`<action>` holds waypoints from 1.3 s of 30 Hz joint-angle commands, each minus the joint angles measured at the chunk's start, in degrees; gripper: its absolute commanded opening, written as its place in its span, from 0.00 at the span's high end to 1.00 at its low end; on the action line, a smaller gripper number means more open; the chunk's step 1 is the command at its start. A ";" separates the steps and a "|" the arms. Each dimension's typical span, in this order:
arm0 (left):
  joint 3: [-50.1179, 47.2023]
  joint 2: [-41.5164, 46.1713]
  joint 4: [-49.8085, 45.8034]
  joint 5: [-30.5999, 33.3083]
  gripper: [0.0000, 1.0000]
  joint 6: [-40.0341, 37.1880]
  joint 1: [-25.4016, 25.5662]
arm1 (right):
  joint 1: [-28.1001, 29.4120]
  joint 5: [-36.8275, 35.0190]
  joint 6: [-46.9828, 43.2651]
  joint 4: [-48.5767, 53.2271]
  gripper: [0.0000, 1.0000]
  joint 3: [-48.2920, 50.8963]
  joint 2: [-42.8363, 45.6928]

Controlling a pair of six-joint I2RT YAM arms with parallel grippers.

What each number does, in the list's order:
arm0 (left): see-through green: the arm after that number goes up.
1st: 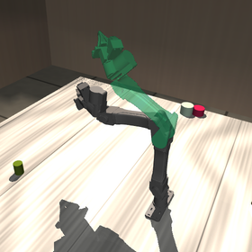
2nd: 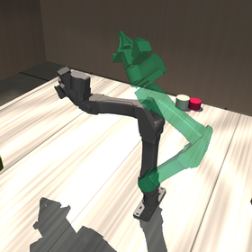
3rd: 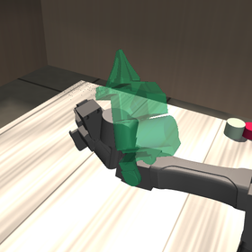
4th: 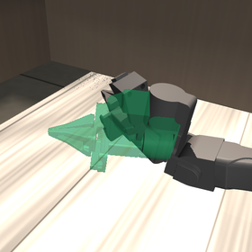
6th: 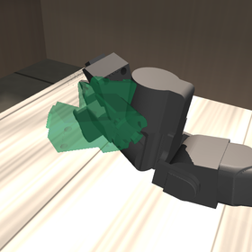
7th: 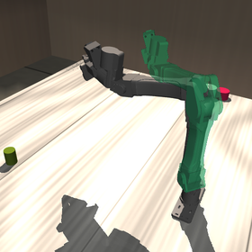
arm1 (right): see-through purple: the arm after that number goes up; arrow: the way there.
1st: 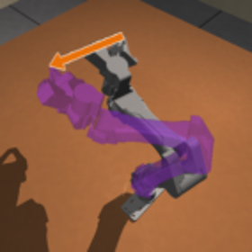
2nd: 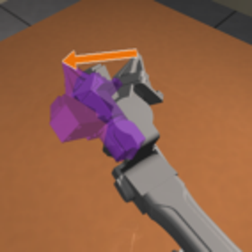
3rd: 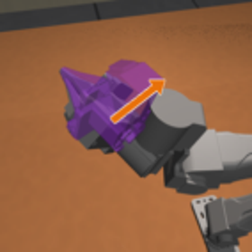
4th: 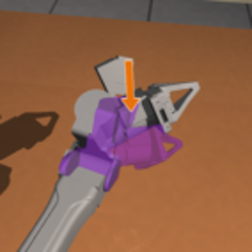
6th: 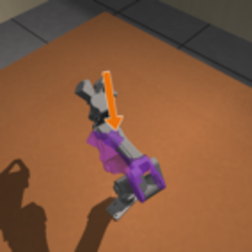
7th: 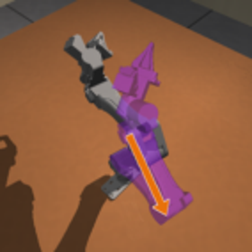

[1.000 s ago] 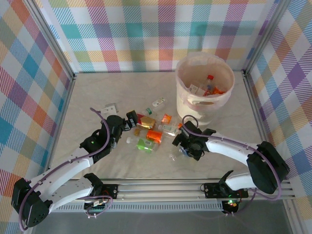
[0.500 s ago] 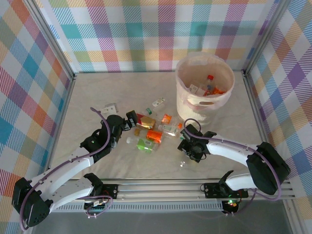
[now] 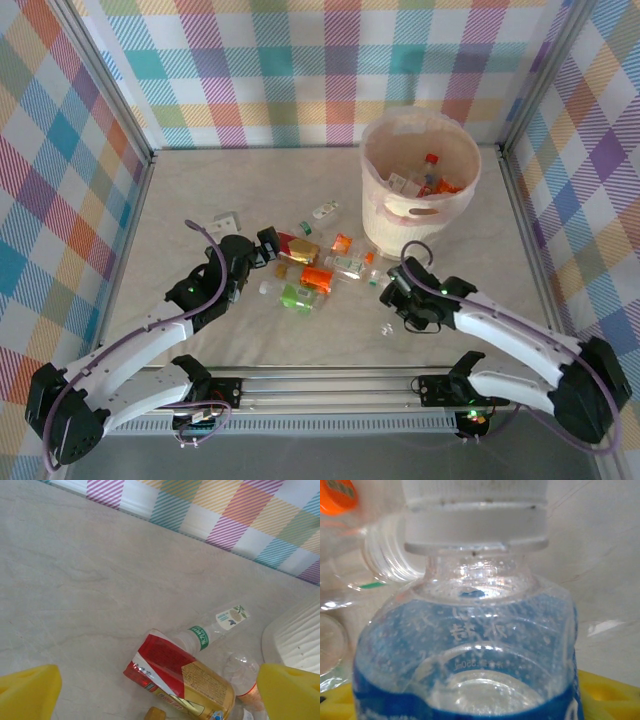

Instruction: Put the plastic bottles in the bin

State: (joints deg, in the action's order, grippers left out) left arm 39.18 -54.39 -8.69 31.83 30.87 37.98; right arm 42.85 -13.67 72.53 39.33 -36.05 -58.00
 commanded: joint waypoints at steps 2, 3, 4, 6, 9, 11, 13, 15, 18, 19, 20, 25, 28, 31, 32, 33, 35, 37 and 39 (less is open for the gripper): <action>1.32 -0.37 -1.16 2.06 0.00 1.12 -0.61 | -0.28 -10.08 -1.91 14.86 0.36 -4.75 8.07; 1.34 -0.38 -1.15 2.17 0.00 1.12 -0.54 | -0.57 -11.46 -2.49 17.14 0.36 -5.92 9.45; 1.33 -0.37 -1.16 2.23 0.00 1.12 -0.62 | -0.83 -13.01 -3.32 19.66 0.36 -7.67 10.75; 1.48 -0.47 -1.03 2.44 0.00 1.12 -0.62 | -1.28 -15.89 -5.10 23.84 0.36 -11.32 12.38; 1.60 -0.59 -1.07 2.61 0.00 1.23 -0.71 | -1.62 -20.44 -9.01 28.03 0.36 -17.86 12.83; 1.46 -0.53 -1.20 2.68 0.00 1.56 -0.71 | -1.91 -23.09 -12.51 29.27 0.36 -22.68 12.05; 1.38 -0.43 -1.40 2.76 0.00 1.90 -0.74 | -2.22 -25.03 -16.18 28.91 0.35 -26.96 10.98; 1.34 -0.26 -1.59 2.83 0.00 2.41 -0.72 | -2.82 -26.36 -20.51 26.94 0.35 -30.94 9.78; 1.18 0.07 -1.85 2.84 0.00 2.57 -0.75 | -4.08 -26.58 -28.82 20.53 0.35 -36.05 7.78; 1.24 0.31 -1.94 2.86 0.00 2.61 -0.71 | -4.71 -26.58 -31.75 18.25 0.35 -38.14 6.65; 1.22 0.43 -2.08 2.92 0.00 2.53 -0.76 | -5.24 -26.58 -34.40 16.35 0.35 -40.14 5.22; 1.04 1.55 -2.39 2.96 0.00 3.12 -0.71 | -8.22 -24.91 -46.17 8.05 0.34 -50.16 -3.26; 0.92 2.03 -2.30 2.87 0.00 3.49 -0.77 | -12.54 -18.45 -49.68 6.10 0.34 -56.74 -9.52; 0.98 2.12 -2.28 2.79 0.00 3.58 -0.71 | -17.30 -10.22 -51.18 6.04 0.33 -64.31 -15.93; 0.97 2.23 -2.34 2.70 0.00 3.58 -0.86 | -18.32 -8.74 -51.79 6.39 0.33 -67.07 -18.05; 1.03 2.25 -2.43 2.70 0.00 3.58 -0.76 | -19.00 -7.75 -52.22 6.94 0.33 -69.25 -20.10; 1.01 2.43 -2.81 2.75 0.00 3.58 -0.75 | -20.18 -6.06 -53.07 7.86 0.32 -73.43 -23.97; 1.07 2.54 -3.09 2.90 0.00 3.91 -0.80 | -21.27 -4.67 -53.52 8.00 0.31 -75.64 -26.99; 0.96 2.78 -3.35 3.14 0.00 4.10 -0.75 | -22.62 -3.13 -53.72 8.20 0.31 -77.30 -29.81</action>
State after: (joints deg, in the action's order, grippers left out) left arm 39.20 -52.88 -10.68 33.61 33.89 37.67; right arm 21.54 -21.39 21.47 47.75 -110.61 -85.27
